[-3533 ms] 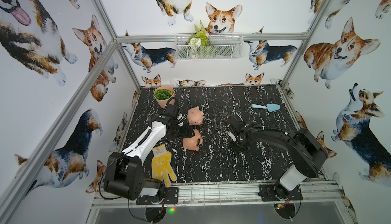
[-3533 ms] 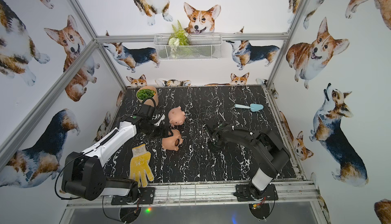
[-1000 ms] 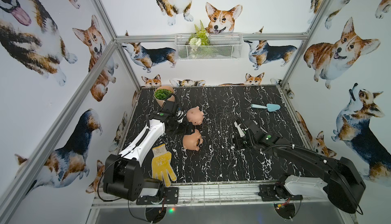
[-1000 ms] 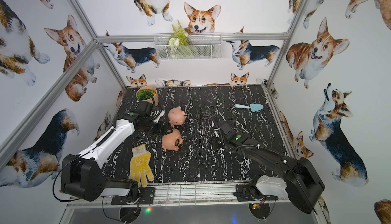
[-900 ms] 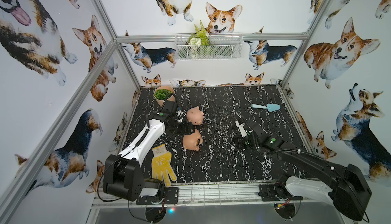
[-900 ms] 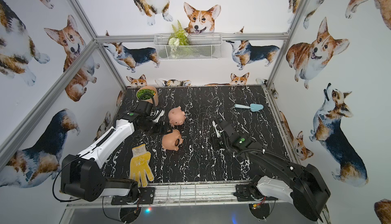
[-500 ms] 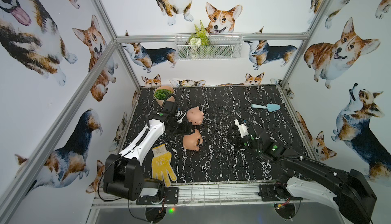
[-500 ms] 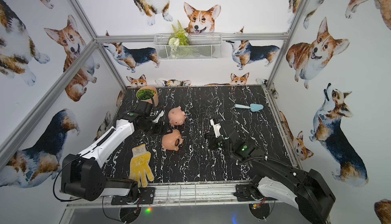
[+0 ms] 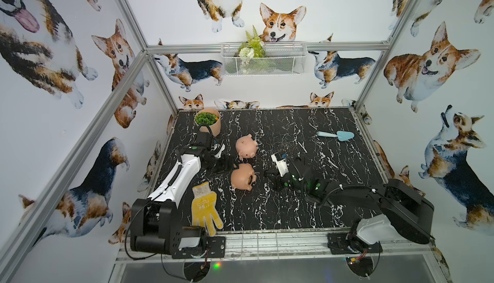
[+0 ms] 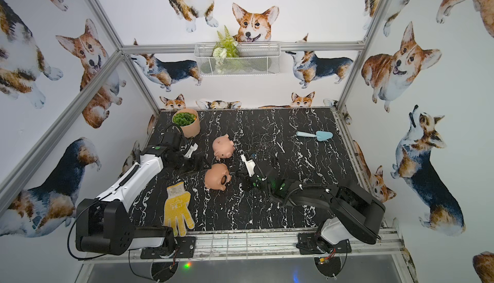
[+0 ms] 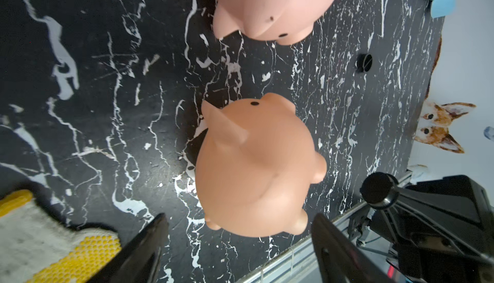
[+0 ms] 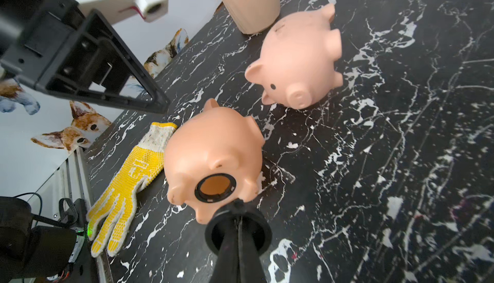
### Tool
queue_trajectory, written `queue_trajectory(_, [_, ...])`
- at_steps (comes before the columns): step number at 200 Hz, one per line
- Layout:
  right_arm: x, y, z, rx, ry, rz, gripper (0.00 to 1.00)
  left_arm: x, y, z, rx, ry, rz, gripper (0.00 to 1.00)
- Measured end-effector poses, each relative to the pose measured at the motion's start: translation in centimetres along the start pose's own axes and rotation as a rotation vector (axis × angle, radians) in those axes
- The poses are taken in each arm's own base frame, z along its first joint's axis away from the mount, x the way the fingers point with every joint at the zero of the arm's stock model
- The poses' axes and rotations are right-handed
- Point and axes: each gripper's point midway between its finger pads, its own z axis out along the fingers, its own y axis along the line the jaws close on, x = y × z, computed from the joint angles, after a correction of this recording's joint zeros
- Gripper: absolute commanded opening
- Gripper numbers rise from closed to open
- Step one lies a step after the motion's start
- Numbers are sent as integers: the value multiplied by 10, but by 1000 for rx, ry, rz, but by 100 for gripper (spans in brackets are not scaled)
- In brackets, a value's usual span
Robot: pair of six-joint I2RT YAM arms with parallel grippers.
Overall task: Close piggy banks
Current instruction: Move the piggy bank to the center of the board.
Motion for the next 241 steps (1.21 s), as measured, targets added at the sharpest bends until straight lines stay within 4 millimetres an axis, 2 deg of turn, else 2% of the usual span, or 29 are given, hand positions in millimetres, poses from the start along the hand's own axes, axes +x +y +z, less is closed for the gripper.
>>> queue_trajectory(27, [-3, 2, 4, -15, -27, -1, 0, 13, -11, 2, 11, 5, 54, 100])
queue_trajectory(75, [6, 3, 0, -45, -36, -28, 0, 7, -25, 0, -74, -24, 211, 96])
queue_trajectory(119, [21, -3, -4, -45, -25, -29, 0, -2, -32, 19, -38, 59, 275, 99])
queue_trajectory(183, [28, -3, -6, -64, -22, -48, 0, -11, -39, 26, -4, 86, 349, 100])
queue_trajectory(241, [33, -3, -4, -72, -10, -49, 0, -5, -31, 36, -19, 174, 363, 100])
